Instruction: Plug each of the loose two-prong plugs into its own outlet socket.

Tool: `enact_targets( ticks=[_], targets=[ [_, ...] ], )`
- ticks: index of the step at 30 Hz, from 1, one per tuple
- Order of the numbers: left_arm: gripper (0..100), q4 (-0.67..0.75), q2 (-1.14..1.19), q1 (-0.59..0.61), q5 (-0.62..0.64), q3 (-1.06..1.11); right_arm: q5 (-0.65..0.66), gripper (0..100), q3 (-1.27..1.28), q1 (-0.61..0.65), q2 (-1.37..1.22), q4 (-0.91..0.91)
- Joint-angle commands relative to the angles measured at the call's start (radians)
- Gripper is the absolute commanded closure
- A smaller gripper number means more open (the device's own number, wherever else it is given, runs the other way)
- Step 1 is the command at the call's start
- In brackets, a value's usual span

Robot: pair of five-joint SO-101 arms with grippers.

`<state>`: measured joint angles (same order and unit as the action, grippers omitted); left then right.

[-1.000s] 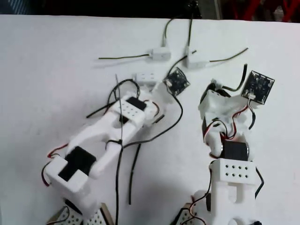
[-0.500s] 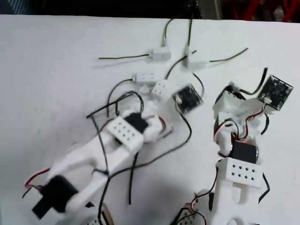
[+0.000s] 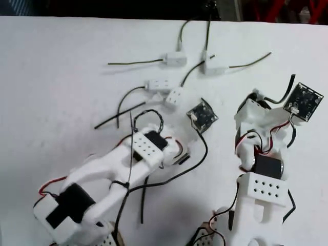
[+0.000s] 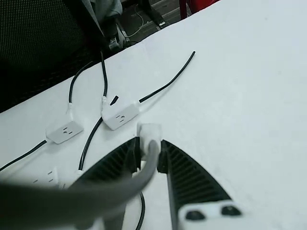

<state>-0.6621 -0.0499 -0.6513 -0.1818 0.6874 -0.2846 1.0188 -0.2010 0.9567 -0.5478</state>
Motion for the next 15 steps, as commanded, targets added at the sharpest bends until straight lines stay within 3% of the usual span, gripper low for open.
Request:
enact_targets(
  ticks=[1, 15],
  targets=[
    [80, 0.002, -0.004, 0.031, 0.031, -0.057, -0.009, 98.1, -0.031, -0.005, 0.022, 0.022],
    [80, 0.014, 0.004, 0.242, 0.029, -0.092, -0.009, 98.1, -0.028, -0.004, 0.022, 0.021]
  ],
)
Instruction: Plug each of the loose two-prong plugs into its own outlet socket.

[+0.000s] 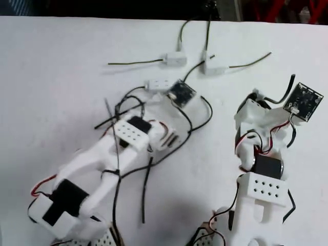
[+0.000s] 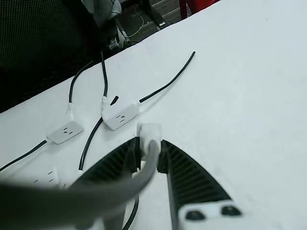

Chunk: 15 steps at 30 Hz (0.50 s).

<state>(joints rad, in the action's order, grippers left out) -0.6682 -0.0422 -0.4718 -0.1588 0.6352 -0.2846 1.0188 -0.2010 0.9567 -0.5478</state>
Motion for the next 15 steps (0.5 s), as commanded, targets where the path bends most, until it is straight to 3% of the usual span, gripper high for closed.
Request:
enact_targets(
  ticks=[1, 11, 15],
  targets=[
    [80, 0.020, -0.002, 0.073, 0.006, -0.041, -0.009, 98.1, -0.028, -0.004, 0.022, 0.021],
    [80, 0.017, 0.062, 0.081, 0.006, -0.057, -0.002, 98.1, -0.026, 0.047, 0.013, 0.010],
    [80, -0.068, 0.065, 0.088, 0.006, -0.135, 0.000, 98.1, -0.026, 0.047, 0.019, 0.001]
  ],
)
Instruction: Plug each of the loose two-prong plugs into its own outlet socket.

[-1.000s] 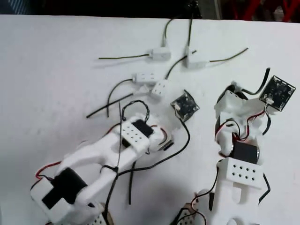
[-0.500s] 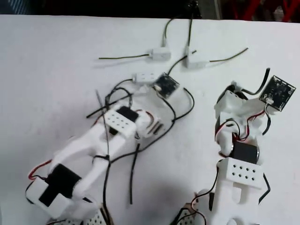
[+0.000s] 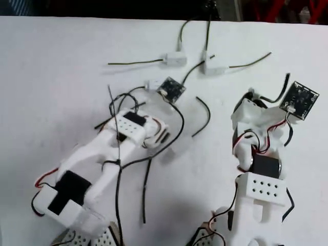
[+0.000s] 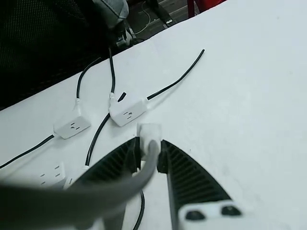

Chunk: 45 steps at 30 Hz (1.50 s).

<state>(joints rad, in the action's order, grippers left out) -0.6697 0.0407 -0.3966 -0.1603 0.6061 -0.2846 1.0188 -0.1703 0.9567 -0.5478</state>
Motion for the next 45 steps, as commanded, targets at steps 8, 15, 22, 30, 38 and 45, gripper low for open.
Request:
enact_targets(
  ticks=[8, 15, 22, 30, 38, 45],
  targets=[
    [80, -0.239, -0.223, -0.108, 0.009, -0.132, 0.000, 98.1, -0.026, 0.016, 0.015, 0.001],
    [79, -0.206, -0.282, -0.239, 0.009, -0.009, 0.000, 98.1, -0.026, 0.016, 0.015, 0.001],
    [74, -0.094, -0.128, -0.183, 0.015, 0.015, 0.000, 98.1, -0.026, 0.016, 0.013, 0.001],
    [74, -0.164, 0.077, 0.004, 0.017, -0.210, 0.000, 98.1, -0.026, 0.016, 0.013, 0.001],
    [74, -0.187, 0.073, 0.022, 0.018, -0.235, 0.000, 98.1, -0.026, 0.016, 0.013, 0.001],
    [74, -0.180, 0.025, 0.024, 0.018, -0.232, 0.000, 98.1, -0.026, 0.018, 0.013, 0.001]
  ],
)
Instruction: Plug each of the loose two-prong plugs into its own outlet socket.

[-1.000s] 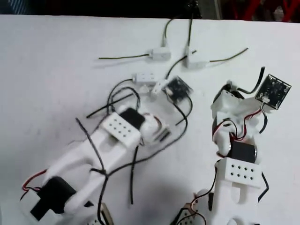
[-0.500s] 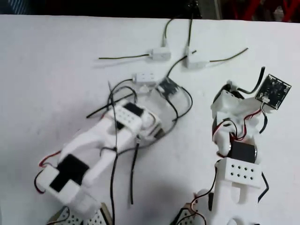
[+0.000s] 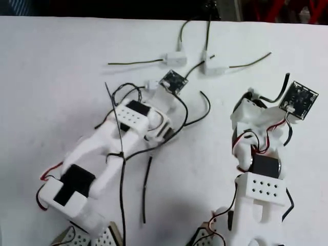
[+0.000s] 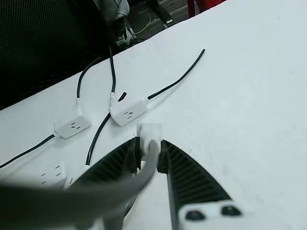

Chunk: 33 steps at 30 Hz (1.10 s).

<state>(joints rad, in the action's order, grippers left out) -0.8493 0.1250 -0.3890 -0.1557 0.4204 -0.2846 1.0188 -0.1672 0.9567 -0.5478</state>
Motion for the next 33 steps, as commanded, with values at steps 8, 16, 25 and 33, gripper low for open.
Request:
enact_targets(
  ticks=[8, 16, 25, 33],
  targets=[
    [74, 0.078, -0.007, 0.090, 0.014, -0.051, 0.000, 98.1, -0.026, 0.015, 0.013, -0.001],
    [74, 0.092, 0.001, 0.113, 0.014, -0.040, 0.000, 98.1, -0.026, 0.015, 0.013, -0.001],
    [74, 0.055, 0.058, 0.073, 0.005, -0.061, 0.000, 98.1, -0.026, 0.016, 0.013, -0.001],
    [74, -0.129, 0.179, 0.074, 0.011, -0.239, 0.002, 98.1, -0.025, 0.048, 0.013, -0.019]
  ],
)
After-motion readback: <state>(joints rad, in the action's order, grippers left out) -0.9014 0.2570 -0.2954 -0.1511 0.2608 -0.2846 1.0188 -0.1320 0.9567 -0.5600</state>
